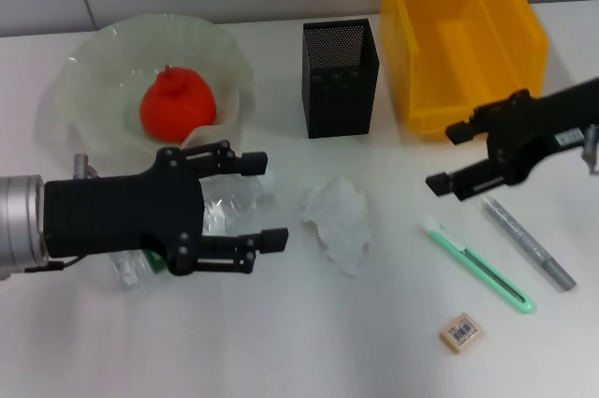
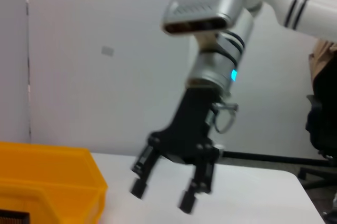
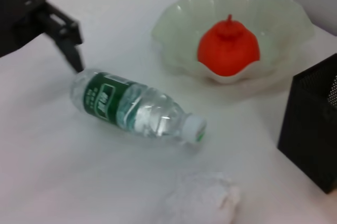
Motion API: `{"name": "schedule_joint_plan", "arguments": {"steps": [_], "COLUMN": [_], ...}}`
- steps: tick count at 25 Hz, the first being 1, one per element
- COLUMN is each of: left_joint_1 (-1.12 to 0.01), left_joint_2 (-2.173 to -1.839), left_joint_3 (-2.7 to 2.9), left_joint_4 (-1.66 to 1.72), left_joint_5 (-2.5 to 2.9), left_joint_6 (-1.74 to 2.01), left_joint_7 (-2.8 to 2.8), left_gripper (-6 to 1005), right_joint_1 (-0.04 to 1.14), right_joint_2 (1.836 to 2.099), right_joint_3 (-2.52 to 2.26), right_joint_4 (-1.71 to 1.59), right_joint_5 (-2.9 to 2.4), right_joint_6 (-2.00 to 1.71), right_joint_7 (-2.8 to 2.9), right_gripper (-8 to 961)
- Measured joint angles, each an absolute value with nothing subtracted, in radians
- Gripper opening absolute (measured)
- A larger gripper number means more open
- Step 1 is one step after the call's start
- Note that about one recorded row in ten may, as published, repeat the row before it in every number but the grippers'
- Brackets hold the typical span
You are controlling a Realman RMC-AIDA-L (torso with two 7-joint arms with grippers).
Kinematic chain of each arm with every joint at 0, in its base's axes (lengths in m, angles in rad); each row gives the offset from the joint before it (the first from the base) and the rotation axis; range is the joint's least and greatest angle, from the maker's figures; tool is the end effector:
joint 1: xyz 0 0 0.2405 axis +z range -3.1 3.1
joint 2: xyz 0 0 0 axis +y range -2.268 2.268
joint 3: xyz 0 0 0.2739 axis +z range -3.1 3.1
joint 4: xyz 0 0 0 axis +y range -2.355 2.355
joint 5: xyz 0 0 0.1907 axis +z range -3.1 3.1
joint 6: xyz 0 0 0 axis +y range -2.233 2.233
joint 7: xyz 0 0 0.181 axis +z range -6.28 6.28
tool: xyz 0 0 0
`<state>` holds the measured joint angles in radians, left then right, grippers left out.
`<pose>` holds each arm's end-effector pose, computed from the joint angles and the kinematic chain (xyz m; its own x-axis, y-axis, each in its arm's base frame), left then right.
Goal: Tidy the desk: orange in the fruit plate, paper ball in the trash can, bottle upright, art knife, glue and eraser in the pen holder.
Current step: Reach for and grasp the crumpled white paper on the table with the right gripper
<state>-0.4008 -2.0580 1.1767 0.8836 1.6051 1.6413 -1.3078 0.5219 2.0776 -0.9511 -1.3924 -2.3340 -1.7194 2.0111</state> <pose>-0.1937 0.2913 -0.0447 0.8296 0.0679 0.5542 0.1163 -0.9918 -0.0524 0.2177 0.3427 0.0130 0.9069 -0.4192 -0.0432 -0.4135 -0.8653 -0.2834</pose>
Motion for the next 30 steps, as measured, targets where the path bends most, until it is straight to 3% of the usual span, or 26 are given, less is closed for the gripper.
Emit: {"name": "schedule_joint_plan", "arguments": {"steps": [13, 30], "left_joint_1": [-0.386, -0.390], "left_joint_2": [-2.061, -2.062], "left_joint_3": [1.201, 1.221], "left_joint_4": [0.874, 0.874], "left_joint_5": [1.611, 1.611], "left_joint_6": [1.646, 1.651], "left_joint_7": [-1.309, -1.310], "left_gripper": [835, 831], "right_joint_1": [0.767, 0.842], "right_joint_2": [2.075, 2.075], "right_joint_3": [-0.983, -1.084], "right_joint_4": [-1.139, -0.964], "right_joint_5": [-2.514, -2.543], "right_joint_6": [-1.675, -1.560], "right_joint_7": [2.139, 2.187], "right_gripper": [825, 825]}}
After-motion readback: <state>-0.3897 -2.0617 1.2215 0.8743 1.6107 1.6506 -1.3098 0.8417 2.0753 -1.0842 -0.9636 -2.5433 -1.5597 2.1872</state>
